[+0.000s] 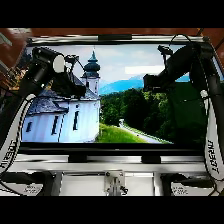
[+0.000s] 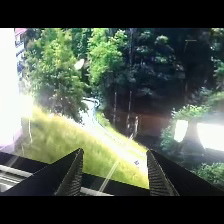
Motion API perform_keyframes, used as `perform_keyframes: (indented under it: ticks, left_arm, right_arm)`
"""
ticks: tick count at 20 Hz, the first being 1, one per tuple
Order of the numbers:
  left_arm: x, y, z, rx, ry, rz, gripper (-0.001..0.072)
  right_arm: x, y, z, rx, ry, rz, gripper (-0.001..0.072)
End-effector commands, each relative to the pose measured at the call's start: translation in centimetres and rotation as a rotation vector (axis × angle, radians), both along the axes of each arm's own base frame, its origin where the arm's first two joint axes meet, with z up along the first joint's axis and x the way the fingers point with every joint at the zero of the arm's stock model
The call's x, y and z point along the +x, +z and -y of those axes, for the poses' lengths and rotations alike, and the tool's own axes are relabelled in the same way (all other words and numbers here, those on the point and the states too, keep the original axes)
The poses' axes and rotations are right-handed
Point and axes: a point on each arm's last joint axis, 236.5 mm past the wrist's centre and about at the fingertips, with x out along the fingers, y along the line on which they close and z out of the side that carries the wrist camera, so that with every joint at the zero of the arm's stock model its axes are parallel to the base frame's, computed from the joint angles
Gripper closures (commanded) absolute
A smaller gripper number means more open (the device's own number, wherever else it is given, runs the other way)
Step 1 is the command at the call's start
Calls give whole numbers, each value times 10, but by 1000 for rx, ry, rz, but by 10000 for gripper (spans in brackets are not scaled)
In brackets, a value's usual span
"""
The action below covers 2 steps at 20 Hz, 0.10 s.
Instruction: Fold the shirts.
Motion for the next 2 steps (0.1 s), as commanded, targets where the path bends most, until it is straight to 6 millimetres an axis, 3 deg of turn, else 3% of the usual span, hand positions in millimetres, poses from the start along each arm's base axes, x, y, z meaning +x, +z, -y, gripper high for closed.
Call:
perform_keyframes:
  ticks: [1,2]
  left_arm:
    - [0,0,0,1,0,-1,232]
    - [0,0,0,1,0,-1,232]
  right_arm:
    - [0,0,0,0,0,0,205]
    - [0,0,0,0,0,0,205]
